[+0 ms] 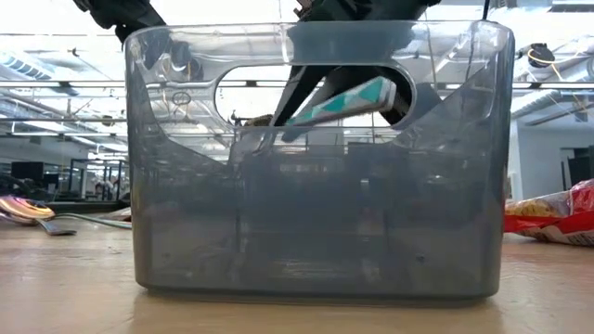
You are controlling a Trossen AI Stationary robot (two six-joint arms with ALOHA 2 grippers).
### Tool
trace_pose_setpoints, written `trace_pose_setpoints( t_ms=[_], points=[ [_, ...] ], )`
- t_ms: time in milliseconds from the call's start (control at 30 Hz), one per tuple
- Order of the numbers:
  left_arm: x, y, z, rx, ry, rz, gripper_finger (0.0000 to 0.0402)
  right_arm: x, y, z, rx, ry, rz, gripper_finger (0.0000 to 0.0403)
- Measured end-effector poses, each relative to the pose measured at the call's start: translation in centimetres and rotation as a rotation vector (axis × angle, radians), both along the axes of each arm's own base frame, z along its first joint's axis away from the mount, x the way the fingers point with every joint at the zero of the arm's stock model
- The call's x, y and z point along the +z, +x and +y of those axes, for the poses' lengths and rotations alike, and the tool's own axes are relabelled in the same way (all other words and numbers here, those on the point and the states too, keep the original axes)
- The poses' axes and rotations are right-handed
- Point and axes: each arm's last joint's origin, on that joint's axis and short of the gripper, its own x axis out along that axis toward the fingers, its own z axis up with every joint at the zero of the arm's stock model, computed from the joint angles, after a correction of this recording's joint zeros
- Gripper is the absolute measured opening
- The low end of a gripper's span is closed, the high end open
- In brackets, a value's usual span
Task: Pick & Place Food Item
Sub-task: Put the blue patterned spoon into the bottom black bin
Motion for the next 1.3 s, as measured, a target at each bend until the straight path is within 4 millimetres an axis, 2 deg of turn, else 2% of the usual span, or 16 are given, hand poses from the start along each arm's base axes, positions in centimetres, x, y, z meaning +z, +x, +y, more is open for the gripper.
trace_pose_setpoints(
  t_ms=[200, 367, 567, 700, 833, 1000, 1300],
  points=[
    [0.0, 0.0, -0.1, -0.03, -0.029, 0.001, 0.0124, 2.0, -0.4, 0.3, 0.017, 0.022, -0.072, 0.001],
    [0.6, 0.3, -0.3, -0.052, -0.094, -0.056, 0.0124, 4.5, -1.8, 0.1, 0.024, -0.019, -0.106, 0.001],
    [2.7, 1.1, -0.7, -0.131, -0.231, -0.271, 0.0124, 9.2, -3.5, -1.4, -0.097, -0.282, -0.284, 0.001],
    [4.0, 1.3, -0.7, -0.141, -0.271, -0.396, 0.0124, 11.1, -3.6, -2.8, -0.141, -0.446, -0.363, 0.001],
    [5.0, 1.5, -0.7, -0.143, -0.291, -0.496, 0.0124, 12.5, -2.8, -3.6, -0.103, -0.542, -0.472, 0.001],
    [4.3, 3.0, -0.3, -0.112, -0.35, -0.467, 0.0124, 14.1, -2.1, -4.2, -0.09, -0.628, -0.596, 0.001],
    [3.9, 5.9, -0.3, -0.204, -0.432, -0.543, 0.0124, 14.4, -1.9, -4.3, -0.059, -0.654, -0.628, 0.001]
  ],
)
